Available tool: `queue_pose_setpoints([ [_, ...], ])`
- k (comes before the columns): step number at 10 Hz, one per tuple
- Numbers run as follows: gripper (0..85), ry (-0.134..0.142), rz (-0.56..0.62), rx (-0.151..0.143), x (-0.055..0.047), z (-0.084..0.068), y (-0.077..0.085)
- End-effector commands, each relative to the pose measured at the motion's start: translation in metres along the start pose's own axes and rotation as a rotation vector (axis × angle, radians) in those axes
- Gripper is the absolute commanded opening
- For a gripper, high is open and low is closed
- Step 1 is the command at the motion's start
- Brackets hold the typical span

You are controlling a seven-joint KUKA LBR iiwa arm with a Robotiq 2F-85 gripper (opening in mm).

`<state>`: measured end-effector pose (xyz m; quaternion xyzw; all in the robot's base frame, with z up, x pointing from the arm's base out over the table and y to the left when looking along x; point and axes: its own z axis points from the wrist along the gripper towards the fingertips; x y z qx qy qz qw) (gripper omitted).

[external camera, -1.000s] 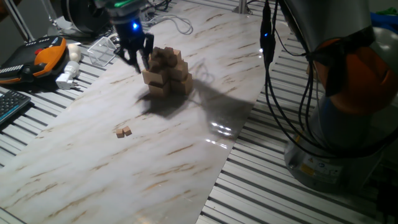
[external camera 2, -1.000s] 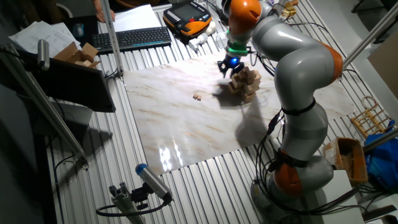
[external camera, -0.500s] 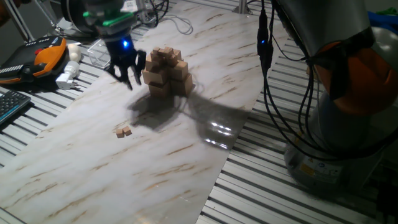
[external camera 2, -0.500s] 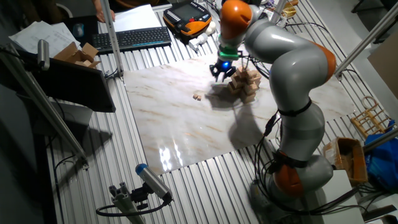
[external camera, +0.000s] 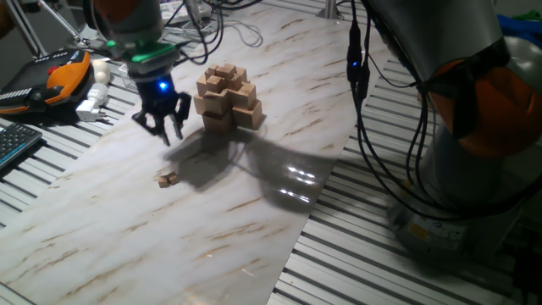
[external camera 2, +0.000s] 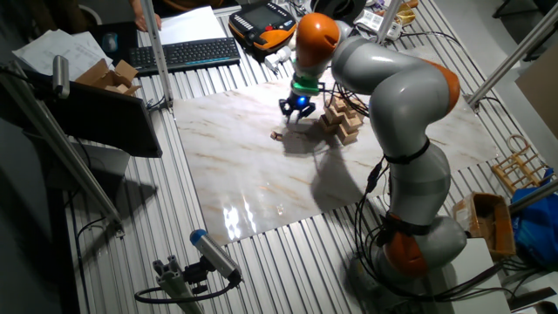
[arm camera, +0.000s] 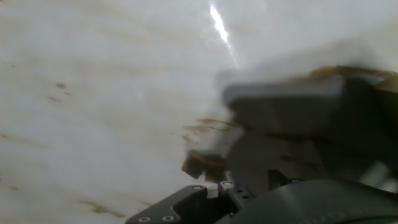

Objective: Stack the blocks into a cross shape

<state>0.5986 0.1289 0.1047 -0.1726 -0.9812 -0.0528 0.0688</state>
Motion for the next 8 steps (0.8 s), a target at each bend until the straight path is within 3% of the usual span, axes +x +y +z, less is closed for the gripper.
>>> queue_pose_setpoints([
  [1, 34.0, 0.002, -0.003, -0.006, -0.0002, 0.0002, 0.0001],
  [2, 34.0, 0.004, -0.006, -0.016, -0.0002, 0.0002, 0.0001],
  [5, 34.0, -0.029, 0.005, -0.037, -0.0002, 0.0002, 0.0001],
  [6, 34.0, -0.026, 0.004, -0.042, -0.0002, 0.0002, 0.0001],
  [7, 34.0, -0.031, -0.003, -0.033, -0.0002, 0.0002, 0.0001],
  [8, 51.0, -0.049, -0.007, 0.002, -0.0002, 0.0002, 0.0001],
])
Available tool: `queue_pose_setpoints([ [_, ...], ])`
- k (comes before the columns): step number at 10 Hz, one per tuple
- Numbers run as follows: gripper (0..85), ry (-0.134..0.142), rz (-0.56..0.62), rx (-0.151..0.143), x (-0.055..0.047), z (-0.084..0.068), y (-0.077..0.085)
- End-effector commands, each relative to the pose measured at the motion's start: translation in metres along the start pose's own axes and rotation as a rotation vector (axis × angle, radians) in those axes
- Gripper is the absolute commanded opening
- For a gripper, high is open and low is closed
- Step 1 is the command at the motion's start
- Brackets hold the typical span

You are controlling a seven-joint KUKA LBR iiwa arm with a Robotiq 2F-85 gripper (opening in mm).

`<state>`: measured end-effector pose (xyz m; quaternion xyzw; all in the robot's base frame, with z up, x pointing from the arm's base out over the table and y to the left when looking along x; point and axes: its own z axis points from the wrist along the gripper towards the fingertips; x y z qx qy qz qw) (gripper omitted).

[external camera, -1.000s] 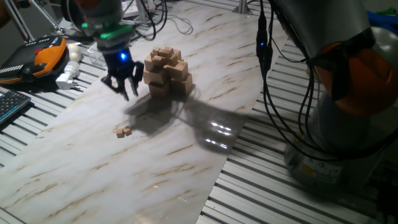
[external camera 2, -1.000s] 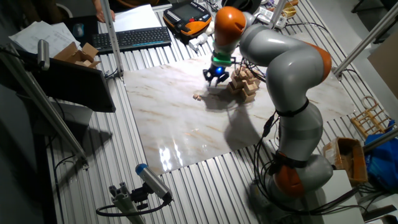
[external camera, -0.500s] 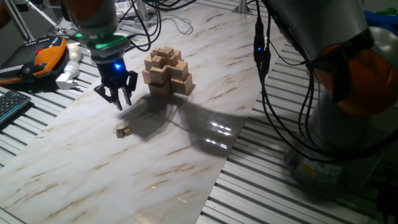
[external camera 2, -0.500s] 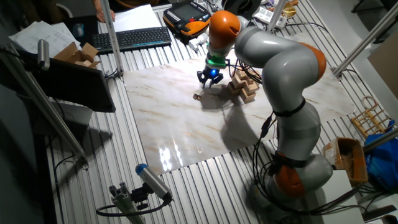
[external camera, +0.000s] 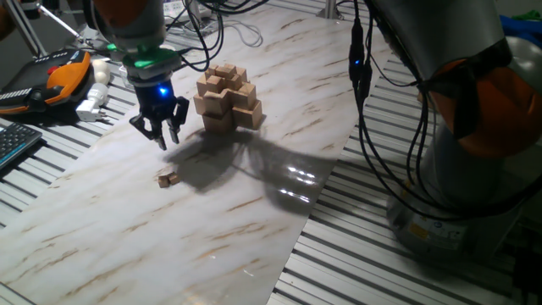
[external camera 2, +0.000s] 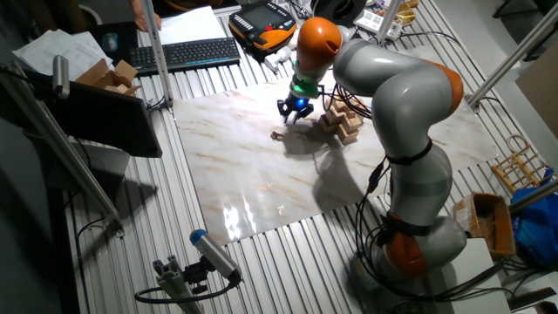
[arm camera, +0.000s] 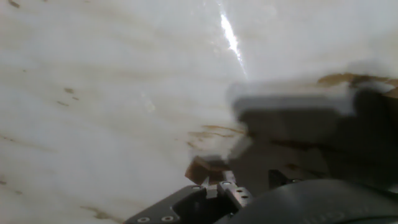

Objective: Stack the blocks into a cross shape

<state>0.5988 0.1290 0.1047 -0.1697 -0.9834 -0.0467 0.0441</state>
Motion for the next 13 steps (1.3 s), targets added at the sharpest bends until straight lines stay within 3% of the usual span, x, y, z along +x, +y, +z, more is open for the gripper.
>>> queue_pose_setpoints([
  [1, 51.0, -0.006, -0.002, 0.029, 0.0, 0.0, 0.0],
  [3, 51.0, 0.032, -0.045, 0.062, 0.0, 0.0, 0.0],
  [5, 51.0, 0.067, -0.087, 0.053, 0.0, -0.004, -0.005],
  [7, 51.0, 0.062, -0.049, 0.037, 0.01, 0.015, 0.014],
  [8, 51.0, 0.04, -0.027, 0.033, 0.016, 0.027, 0.023],
  [10, 51.0, 0.032, -0.025, 0.018, 0.017, 0.043, 0.034],
  [13, 51.0, 0.027, -0.031, 0.005, 0.017, 0.054, 0.04],
])
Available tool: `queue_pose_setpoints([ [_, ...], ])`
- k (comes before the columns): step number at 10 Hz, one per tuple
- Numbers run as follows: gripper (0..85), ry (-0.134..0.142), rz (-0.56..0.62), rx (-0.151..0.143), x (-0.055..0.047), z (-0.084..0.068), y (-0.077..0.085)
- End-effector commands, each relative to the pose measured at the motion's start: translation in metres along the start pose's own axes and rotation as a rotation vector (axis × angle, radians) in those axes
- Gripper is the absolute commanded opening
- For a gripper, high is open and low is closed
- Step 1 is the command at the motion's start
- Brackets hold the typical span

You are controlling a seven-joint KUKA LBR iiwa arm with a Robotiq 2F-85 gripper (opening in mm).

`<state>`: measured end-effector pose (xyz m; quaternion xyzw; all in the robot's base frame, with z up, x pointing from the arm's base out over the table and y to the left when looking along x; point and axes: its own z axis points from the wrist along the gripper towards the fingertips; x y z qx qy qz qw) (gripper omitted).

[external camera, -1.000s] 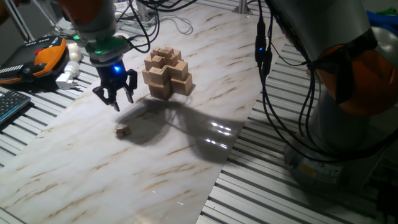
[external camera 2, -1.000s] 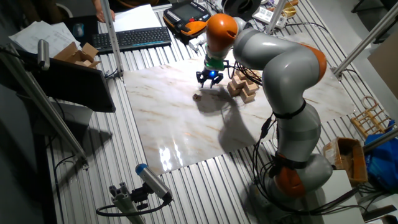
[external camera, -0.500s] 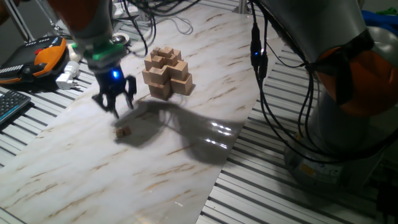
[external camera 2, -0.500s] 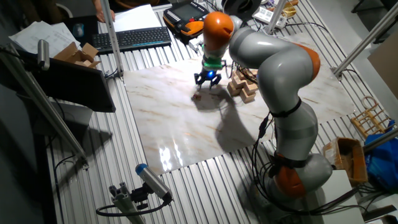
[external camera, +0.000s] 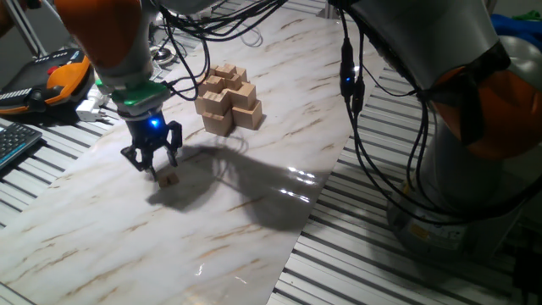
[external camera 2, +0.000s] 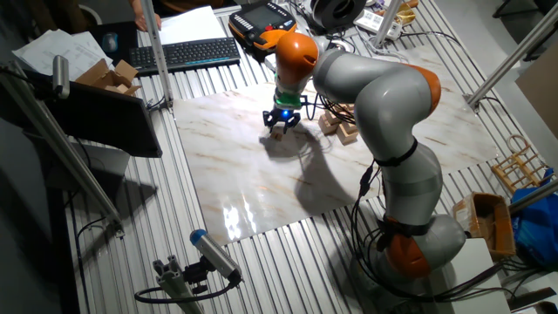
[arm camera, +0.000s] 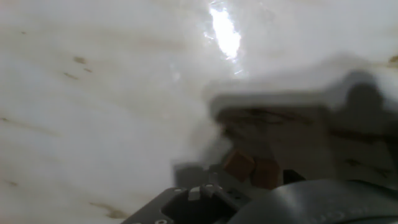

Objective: Stack the blocks into a cross shape

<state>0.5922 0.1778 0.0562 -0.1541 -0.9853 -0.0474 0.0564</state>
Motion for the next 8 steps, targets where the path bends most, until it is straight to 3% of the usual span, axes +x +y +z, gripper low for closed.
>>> queue_pose_setpoints([
  [1, 51.0, -0.011, 0.006, -0.001, 0.0025, 0.0043, 0.0024],
  [5, 51.0, -0.023, 0.012, -0.003, 0.0093, 0.0141, 0.0066],
  [8, 51.0, -0.038, 0.005, 0.018, 0.0077, 0.0133, 0.0052],
])
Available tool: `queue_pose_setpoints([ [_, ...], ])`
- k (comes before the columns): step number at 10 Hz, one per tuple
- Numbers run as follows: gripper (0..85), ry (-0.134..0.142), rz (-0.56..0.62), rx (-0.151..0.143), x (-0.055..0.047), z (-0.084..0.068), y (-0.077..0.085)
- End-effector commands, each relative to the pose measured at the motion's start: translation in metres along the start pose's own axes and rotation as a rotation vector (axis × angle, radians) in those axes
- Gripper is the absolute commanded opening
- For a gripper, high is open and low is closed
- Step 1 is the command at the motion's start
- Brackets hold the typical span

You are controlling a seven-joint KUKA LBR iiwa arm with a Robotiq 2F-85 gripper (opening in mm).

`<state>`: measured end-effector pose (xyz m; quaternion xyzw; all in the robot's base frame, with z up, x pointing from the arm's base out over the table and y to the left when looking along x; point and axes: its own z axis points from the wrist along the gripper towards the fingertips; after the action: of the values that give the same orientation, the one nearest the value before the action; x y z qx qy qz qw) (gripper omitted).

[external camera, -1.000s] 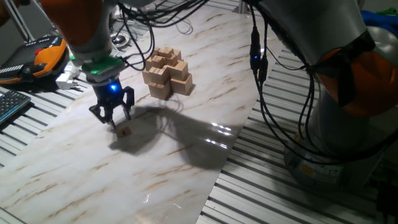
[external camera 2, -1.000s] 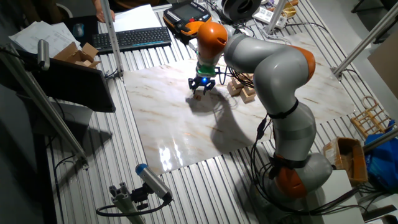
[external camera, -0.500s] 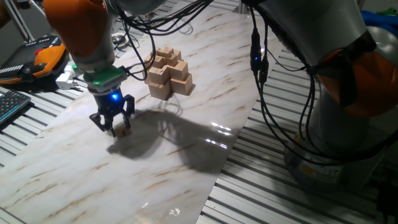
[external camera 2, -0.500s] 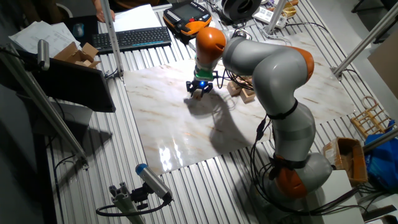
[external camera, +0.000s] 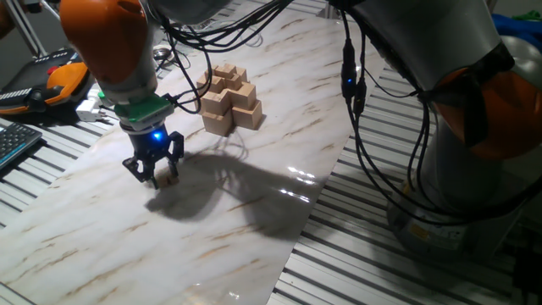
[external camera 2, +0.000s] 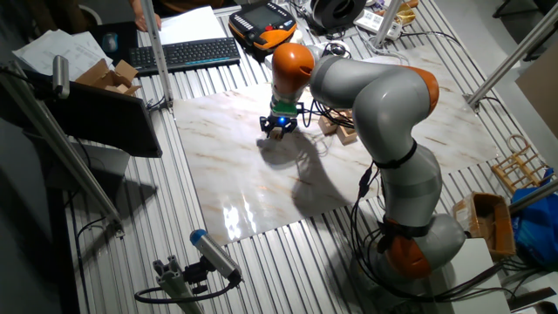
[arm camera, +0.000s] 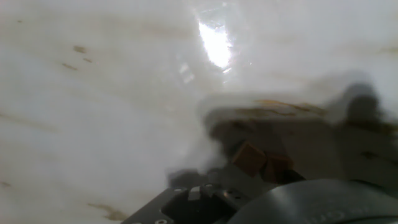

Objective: Stack the blocks into a cross shape

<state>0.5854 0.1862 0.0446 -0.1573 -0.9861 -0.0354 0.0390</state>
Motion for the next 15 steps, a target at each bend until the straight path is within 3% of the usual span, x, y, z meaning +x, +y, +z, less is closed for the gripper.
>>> queue_pose_setpoints([
  [1, 51.0, 0.002, -0.005, 0.005, -0.002, -0.003, -0.001],
  [3, 51.0, 0.013, -0.013, 0.01, -0.006, -0.007, -0.004],
  [12, 51.0, -0.021, -0.033, 0.0, -0.018, 0.003, -0.003],
  [15, 51.0, -0.02, -0.042, -0.01, -0.024, 0.003, -0.002],
])
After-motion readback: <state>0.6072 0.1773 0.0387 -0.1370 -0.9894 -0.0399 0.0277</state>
